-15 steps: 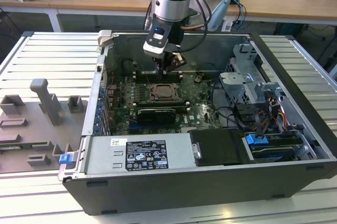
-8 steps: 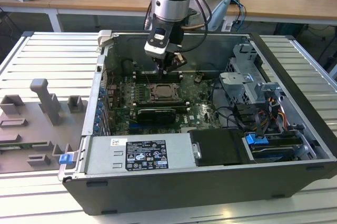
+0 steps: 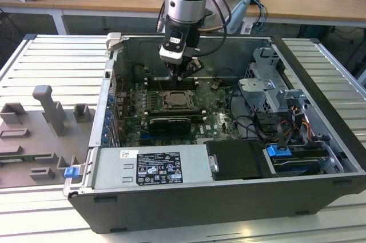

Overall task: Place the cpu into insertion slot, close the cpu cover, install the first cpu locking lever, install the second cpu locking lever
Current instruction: 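Install the first cpu locking lever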

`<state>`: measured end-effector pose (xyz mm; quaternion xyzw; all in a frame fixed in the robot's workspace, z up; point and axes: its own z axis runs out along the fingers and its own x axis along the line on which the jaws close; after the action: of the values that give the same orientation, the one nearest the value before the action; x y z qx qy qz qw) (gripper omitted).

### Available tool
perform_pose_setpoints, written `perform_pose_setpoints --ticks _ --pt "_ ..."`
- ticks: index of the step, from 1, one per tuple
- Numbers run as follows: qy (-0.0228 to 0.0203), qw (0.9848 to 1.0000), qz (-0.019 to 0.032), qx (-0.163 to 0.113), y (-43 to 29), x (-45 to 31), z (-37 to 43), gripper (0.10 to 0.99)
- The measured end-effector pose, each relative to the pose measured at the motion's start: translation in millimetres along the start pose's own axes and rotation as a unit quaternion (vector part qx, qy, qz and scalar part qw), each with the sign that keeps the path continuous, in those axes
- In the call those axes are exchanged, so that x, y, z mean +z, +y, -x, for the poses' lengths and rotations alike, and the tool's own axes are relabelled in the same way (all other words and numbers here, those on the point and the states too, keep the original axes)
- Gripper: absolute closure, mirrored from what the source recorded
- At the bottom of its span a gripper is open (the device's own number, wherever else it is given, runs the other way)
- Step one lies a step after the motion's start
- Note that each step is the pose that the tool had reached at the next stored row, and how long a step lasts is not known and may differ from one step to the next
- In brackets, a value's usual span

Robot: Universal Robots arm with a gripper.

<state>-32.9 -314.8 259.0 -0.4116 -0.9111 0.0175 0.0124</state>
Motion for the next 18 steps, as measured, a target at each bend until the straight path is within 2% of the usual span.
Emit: perform_pose_setpoints --ticks 1,2,4,7,11,13,15,16,18 --pt "-0.0003 1.0 -0.0001 -0.007 0.0 0.0 0.0 0.98" --pt "-0.0012 0.9996 -0.0002 -0.028 0.0 0.1 0.0 0.98" --pt "-0.0034 0.9985 0.0006 -0.055 0.0 0.3 0.0 0.98" --pt "-0.0053 0.997 0.002 -0.077 0.0 0.7 0.0 0.98" --pt "-0.0051 0.994 0.0052 -0.109 -0.2 1.2 0.4 0.98" --pt "-0.0065 0.9909 0.0078 -0.134 -0.4 1.4 0.5 0.98" --pt "-0.0019 0.9885 0.0204 -0.15 -0.4 1.6 0.4 0.98" --pt "0.0006 0.9867 0.0251 -0.161 -0.4 1.6 0.4 0.98" --pt "0.0014 0.9835 0.0276 -0.179 -0.4 1.6 0.4 0.98"
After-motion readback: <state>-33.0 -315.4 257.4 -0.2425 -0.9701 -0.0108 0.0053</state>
